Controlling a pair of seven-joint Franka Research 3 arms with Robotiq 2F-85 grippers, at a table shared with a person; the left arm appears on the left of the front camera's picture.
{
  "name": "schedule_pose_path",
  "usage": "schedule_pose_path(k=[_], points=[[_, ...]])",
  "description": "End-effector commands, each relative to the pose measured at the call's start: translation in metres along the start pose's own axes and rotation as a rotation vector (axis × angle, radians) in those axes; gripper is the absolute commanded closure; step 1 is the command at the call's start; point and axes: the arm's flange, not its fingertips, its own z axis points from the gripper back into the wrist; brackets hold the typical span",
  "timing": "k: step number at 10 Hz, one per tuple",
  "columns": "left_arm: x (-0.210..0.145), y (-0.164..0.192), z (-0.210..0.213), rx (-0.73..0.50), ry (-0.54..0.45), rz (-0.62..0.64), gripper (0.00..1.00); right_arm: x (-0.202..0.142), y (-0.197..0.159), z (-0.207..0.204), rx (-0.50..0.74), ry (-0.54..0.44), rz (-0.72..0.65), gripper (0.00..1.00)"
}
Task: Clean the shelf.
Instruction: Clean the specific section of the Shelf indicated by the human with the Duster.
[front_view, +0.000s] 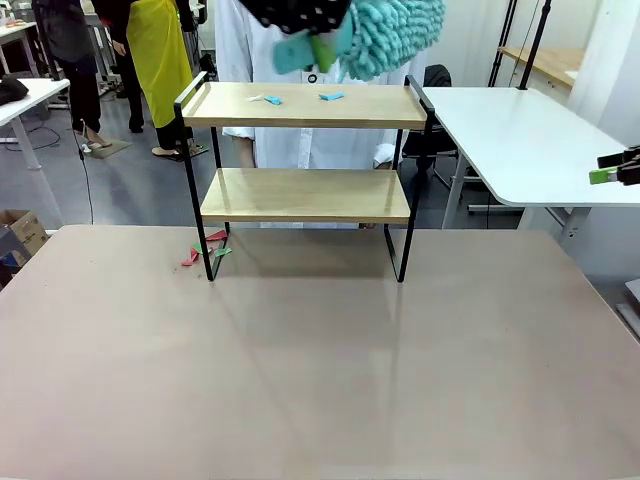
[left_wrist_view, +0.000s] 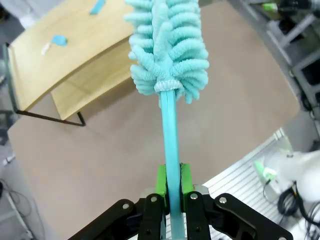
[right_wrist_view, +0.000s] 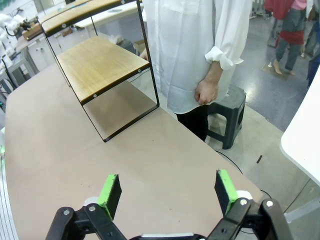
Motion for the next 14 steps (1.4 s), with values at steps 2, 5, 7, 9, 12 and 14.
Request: schedule_pose_path(k=[2, 5, 7, 9, 12, 14], points=[[0.05, -0.039, -0.03, 0.168, -0.061, 0.183, 0.87, 0.002, 0.002, -0.001, 0.001, -0.002, 0.004, 0.0], [0.038, -0.029, -0.044, 0.127, -0.059, 0.166, 0.87, 0.002, 0.002, -0.001, 0.001, -0.002, 0.004, 0.0], [0.038, -0.029, -0.044, 0.127, -0.059, 0.166, 0.87, 0.002, 0.002, -0.001, 0.001, -0.002, 0.004, 0.0], [0.04, -0.048, -0.066, 0.157, -0.124, 0.265, 0.87, 0.002, 0.002, -0.001, 0.001, -0.002, 0.004, 0.0], [0.063, -0.073, -0.102, 0.136, -0.138, 0.36, 0.87, 0.002, 0.002, -0.001, 0.001, -0.002, 0.004, 0.0], [0.07, -0.077, -0.124, 0.096, -0.116, 0.411, 0.87, 0.002, 0.002, -0.001, 0.001, -0.002, 0.004, 0.0]])
